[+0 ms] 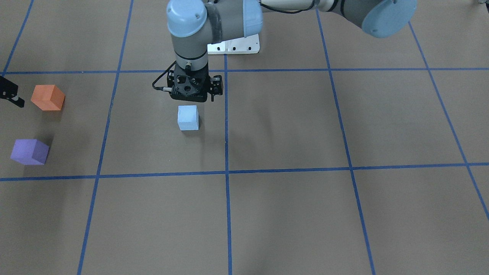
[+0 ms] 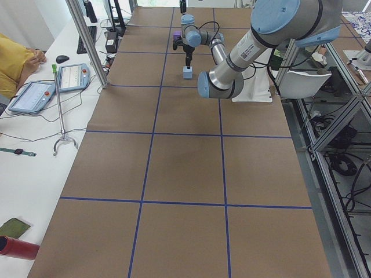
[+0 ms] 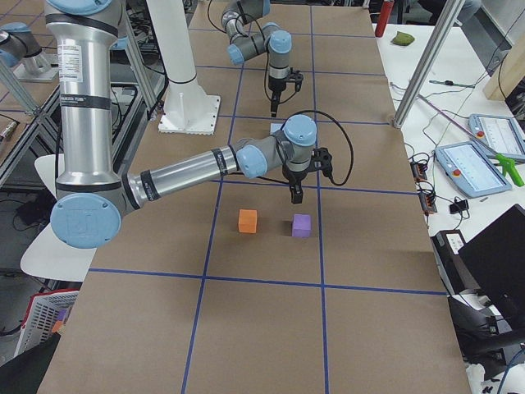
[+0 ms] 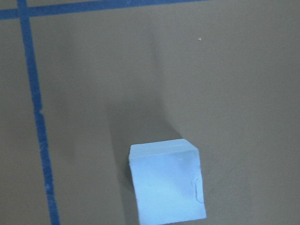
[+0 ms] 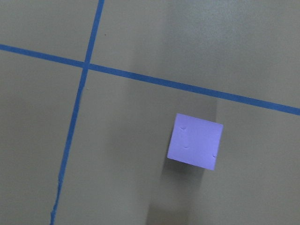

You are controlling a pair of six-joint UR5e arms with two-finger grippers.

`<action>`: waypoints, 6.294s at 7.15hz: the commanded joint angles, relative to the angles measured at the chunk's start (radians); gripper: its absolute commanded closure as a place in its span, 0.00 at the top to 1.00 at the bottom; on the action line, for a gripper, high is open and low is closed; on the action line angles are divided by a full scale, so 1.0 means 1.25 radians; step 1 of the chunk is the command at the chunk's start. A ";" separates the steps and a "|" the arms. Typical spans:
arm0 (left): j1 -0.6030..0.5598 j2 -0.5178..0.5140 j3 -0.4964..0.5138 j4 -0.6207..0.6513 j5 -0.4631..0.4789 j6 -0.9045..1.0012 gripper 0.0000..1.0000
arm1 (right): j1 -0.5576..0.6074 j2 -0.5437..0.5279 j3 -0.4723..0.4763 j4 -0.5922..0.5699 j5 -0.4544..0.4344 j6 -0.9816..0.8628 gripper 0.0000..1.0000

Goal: Place blue block between orange and purple blocks
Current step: 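Open the left gripper and lift away while the right arm reaches in, then grasp the light blue cube with the right gripper and carry it toward the purple cube, then lower the light blue cube between the purple and orange cubes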

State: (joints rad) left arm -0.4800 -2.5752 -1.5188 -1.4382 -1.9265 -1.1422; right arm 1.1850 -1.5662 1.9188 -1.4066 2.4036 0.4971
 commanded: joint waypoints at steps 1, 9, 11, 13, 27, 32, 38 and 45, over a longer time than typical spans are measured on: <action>-0.056 0.253 -0.308 0.036 -0.003 0.087 0.99 | -0.170 0.068 -0.003 0.142 -0.090 0.338 1.00; -0.204 0.416 -0.329 0.031 -0.060 0.162 0.99 | -0.509 0.421 -0.185 0.061 -0.421 0.534 1.00; -0.204 0.416 -0.328 0.031 -0.061 0.162 0.99 | -0.523 0.423 -0.219 0.066 -0.432 0.525 1.00; -0.203 0.416 -0.326 0.031 -0.061 0.158 0.99 | -0.536 0.423 -0.230 0.069 -0.438 0.529 0.96; -0.201 0.416 -0.330 0.031 -0.060 0.152 0.99 | -0.152 -0.043 -0.077 0.074 -0.178 0.204 0.00; -0.201 0.412 -0.331 0.031 -0.060 0.149 0.99 | -0.154 -0.043 -0.132 0.075 -0.180 0.188 0.00; -0.201 0.411 -0.331 0.031 -0.060 0.149 0.99 | -0.155 -0.031 -0.152 0.076 -0.196 0.191 0.14; -0.201 0.408 -0.331 0.033 -0.061 0.148 0.99 | -0.156 0.006 -0.188 0.076 -0.201 0.191 0.19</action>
State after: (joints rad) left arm -0.7317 -2.0636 -1.9328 -1.3987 -2.0033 -0.9571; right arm 0.9896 -1.5644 1.6886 -1.3116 2.1525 0.7362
